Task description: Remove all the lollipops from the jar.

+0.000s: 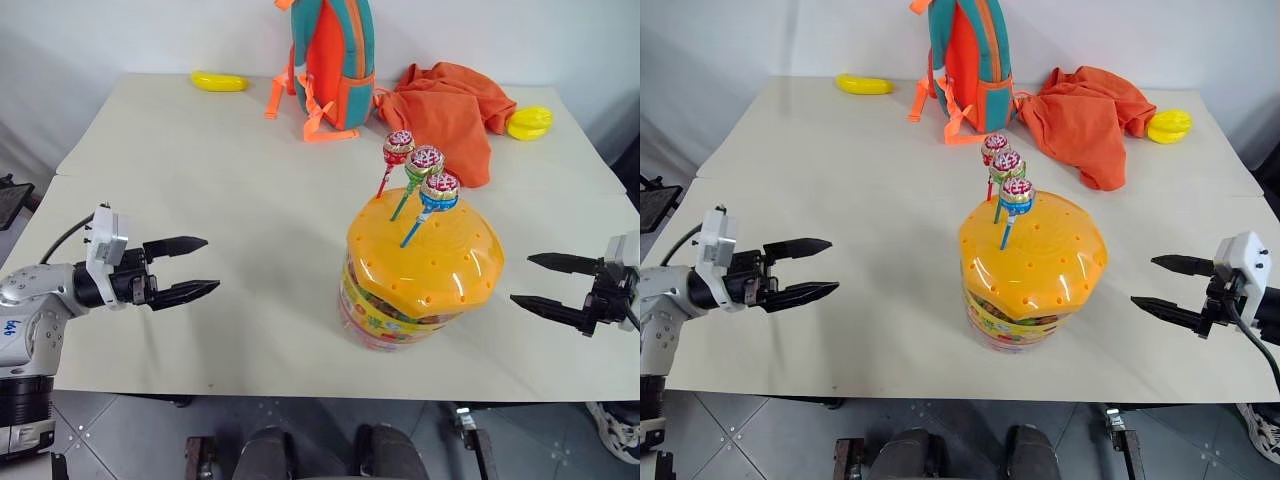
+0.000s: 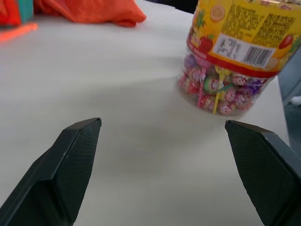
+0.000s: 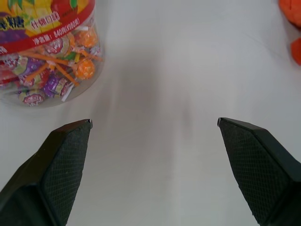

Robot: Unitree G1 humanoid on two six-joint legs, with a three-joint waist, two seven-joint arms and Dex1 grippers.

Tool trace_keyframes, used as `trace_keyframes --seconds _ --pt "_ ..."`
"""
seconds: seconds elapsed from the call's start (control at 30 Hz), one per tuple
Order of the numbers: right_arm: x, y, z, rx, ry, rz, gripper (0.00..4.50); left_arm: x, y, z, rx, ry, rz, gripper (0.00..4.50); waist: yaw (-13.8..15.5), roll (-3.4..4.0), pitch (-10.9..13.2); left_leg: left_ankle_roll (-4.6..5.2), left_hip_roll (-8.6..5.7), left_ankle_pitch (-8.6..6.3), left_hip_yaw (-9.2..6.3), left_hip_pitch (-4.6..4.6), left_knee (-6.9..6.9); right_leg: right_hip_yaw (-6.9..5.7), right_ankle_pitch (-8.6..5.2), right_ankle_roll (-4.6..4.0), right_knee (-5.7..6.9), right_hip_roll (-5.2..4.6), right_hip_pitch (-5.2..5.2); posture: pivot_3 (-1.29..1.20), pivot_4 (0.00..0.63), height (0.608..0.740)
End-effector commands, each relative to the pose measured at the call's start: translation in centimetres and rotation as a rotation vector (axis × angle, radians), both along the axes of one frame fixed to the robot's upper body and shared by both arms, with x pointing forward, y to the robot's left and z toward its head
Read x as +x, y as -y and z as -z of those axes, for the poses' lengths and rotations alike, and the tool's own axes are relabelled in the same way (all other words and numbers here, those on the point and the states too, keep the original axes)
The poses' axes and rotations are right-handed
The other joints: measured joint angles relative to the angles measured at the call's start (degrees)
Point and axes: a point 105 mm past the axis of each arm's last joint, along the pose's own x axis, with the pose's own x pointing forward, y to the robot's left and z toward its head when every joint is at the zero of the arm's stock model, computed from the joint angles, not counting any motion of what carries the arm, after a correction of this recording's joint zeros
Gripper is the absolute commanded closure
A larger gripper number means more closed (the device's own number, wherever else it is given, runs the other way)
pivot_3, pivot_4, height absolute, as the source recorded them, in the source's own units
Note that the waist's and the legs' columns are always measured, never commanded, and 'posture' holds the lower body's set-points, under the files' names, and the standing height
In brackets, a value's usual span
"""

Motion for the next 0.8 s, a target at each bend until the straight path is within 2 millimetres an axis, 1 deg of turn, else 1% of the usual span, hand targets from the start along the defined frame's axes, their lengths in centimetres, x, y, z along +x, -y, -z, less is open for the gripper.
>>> trace_keyframes --seconds 0.03,0.07,0.1,0.2,0.27,0.4,0.5,0.57,0.67,0.8 --pt "-0.3 0.3 -2.3 -0.001 0.066 -0.009 0.01 0.1 0.6 -3.1 0.055 0.105 0.041 0.0 0.16 -0.01 0.01 0.0 0.0 0.0 0.0 0.0 0.0 0.0 0.0 0.0 0.0 0.01 0.0 0.0 0.15 0.74" --pt "-0.3 0.3 -2.5 -0.001 0.069 -0.012 0.01 0.2 0.8 -3.6 0.062 0.122 0.05 0.0 0.18 -0.01 0.01 0.0 0.0 0.0 -0.01 -0.02 0.01 -0.01 0.0 0.0 0.0 0.01 0.0 0.0 0.15 0.74" --pt "-0.3 0.2 -2.7 0.001 0.075 -0.016 0.01 0.5 1.0 -4.5 0.067 0.151 0.044 0.0 0.18 -0.01 0.01 0.0 0.0 0.0 -0.01 -0.02 0.04 -0.01 0.0 0.0 0.0 0.01 0.01 0.0 0.15 0.74" --pt "-0.6 -0.1 -3.3 0.001 0.086 -0.038 0.01 1.0 2.4 -7.2 0.069 0.219 0.094 0.0 0.19 -0.01 0.0 0.0 -0.01 0.0 -0.02 -0.02 0.06 -0.01 0.0 0.01 0.01 0.01 0.02 0.0 0.15 0.74" --pt "-0.7 -0.3 -3.6 0.001 0.091 -0.049 0.01 1.2 3.3 -8.2 0.064 0.251 0.126 0.0 0.09 -0.01 0.0 0.0 -0.01 0.0 -0.02 -0.01 0.04 -0.01 0.0 0.01 0.01 0.03 0.02 0.0 0.15 0.74" --pt "-1.3 -1.8 -4.6 0.031 0.119 -0.118 0.01 1.8 7.2 -10.8 0.001 0.301 0.266 0.0 0.25 -0.01 0.01 0.0 -0.01 0.0 -0.02 -0.02 0.06 -0.01 0.0 0.01 0.03 0.05 0.02 0.0 0.15 0.74" --pt "-1.7 -3.0 -5.6 0.052 0.146 -0.156 0.01 1.8 9.7 -11.6 -0.028 0.303 0.367 0.0 0.22 -0.01 0.01 0.0 -0.01 0.0 -0.06 -0.08 0.2 -0.03 0.02 0.03 0.03 0.05 0.04 0.0 0.15 0.74" --pt "-2.4 -3.5 -6.3 0.061 0.16 -0.179 0.01 1.6 11.2 -12.0 -0.046 0.288 0.437 0.0 0.22 -0.01 0.01 0.0 -0.01 0.0 -0.07 -0.08 0.2 -0.03 0.02 0.03 0.03 0.06 0.03 0.0 0.15 0.74" --pt "-2.9 -3.5 -6.8 0.06 0.171 -0.165 0.01 1.5 12.7 -12.3 -0.064 0.28 0.512 0.0 0.17 -0.02 0.01 0.0 -0.01 0.0 -0.13 -0.12 0.21 -0.05 0.02 0.03 0.03 0.09 0.02 0.0 0.15 0.74" --pt "-3.1 -3.2 -7.0 0.078 0.201 -0.12 0.01 2.6 15.0 -12.0 -0.061 0.269 0.546 0.0 0.38 -0.03 0.01 0.0 -0.01 0.0 -0.16 -0.14 0.29 -0.05 0.02 0.03 0.02 0.09 0.03 0.0 0.15 0.74"
